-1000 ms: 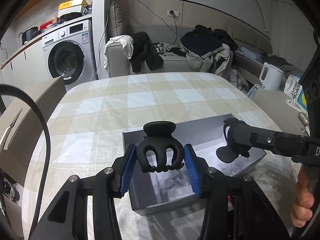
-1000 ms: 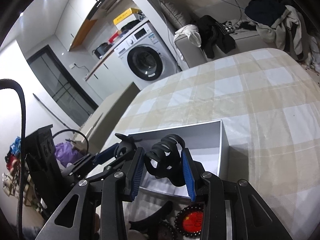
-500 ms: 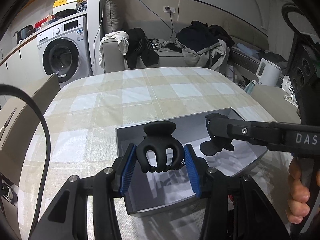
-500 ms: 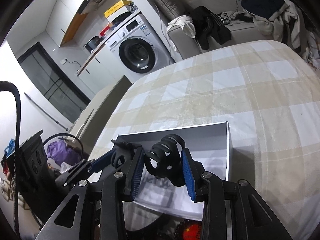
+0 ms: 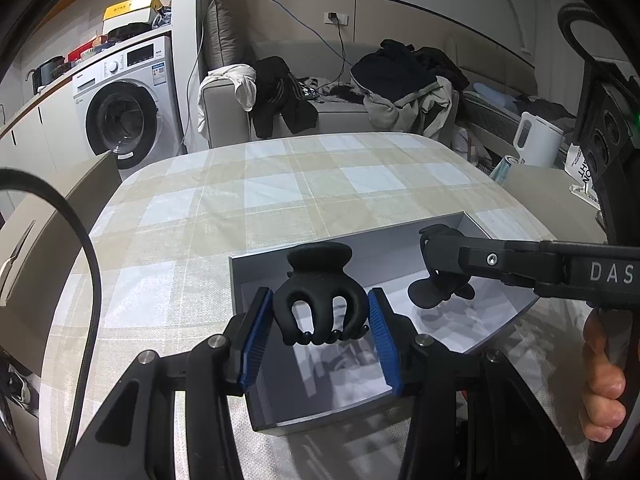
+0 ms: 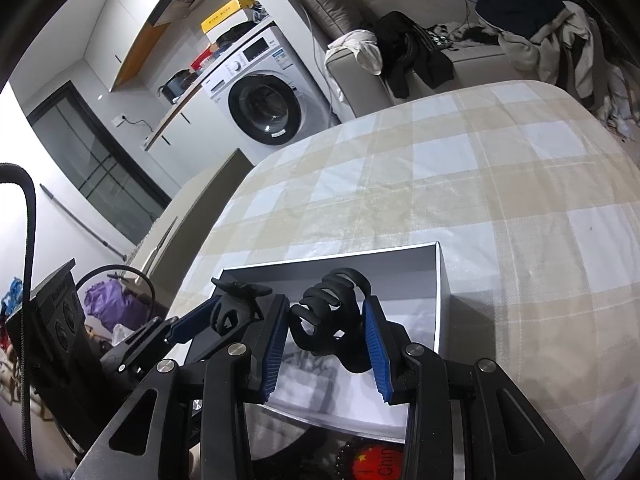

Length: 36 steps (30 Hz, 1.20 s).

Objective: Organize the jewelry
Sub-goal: 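Carry the claw clip and hair tie into the grey box and open both tools, then withdraw both tools from the box back toward the jewelry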

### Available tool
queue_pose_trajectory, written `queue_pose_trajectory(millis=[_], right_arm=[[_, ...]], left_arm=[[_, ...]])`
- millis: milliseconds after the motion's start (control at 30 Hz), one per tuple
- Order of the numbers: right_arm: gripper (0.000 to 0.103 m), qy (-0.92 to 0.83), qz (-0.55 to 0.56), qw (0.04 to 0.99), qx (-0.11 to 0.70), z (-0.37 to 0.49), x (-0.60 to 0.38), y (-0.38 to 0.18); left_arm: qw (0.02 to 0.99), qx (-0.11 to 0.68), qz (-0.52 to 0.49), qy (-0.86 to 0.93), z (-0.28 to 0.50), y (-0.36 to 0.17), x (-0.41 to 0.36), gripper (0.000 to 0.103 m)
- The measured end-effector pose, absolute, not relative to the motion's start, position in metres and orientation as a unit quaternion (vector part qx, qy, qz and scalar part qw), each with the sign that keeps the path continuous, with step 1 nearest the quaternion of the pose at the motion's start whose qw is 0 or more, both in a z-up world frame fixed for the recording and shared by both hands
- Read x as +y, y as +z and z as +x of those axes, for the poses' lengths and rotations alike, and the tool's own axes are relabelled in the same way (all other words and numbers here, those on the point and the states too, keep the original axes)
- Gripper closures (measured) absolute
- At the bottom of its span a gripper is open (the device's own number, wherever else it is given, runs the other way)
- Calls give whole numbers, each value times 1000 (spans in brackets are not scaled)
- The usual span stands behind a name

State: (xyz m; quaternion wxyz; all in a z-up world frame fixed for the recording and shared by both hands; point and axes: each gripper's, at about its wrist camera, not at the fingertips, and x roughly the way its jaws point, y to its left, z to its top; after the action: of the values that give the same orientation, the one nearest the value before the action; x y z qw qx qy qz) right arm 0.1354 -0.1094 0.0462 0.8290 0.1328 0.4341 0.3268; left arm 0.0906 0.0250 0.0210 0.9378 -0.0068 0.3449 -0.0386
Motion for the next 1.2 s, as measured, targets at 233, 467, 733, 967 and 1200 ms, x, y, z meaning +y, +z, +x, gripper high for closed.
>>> queue_pose_trajectory(millis=[233,467,733,967,1200], right_arm=[[65,340,133,822,438,136,-110,46],[56,363,156,819,416,128,-124,54],[17,356,150,842,376,98,-164,68],[0,311,124,857,390,70,-190,55],[0,304,51,859,408,36,-187,31]], left_arm=[[936,348,-5,-45,91,20,24,61],[936,349,7,-50,90,19,21,61],[937,342,-25,-73,75,33,25,19],[935,333,-61,-109,46,41,27,1],[934,344,-27,-94,20,28,12,1]])
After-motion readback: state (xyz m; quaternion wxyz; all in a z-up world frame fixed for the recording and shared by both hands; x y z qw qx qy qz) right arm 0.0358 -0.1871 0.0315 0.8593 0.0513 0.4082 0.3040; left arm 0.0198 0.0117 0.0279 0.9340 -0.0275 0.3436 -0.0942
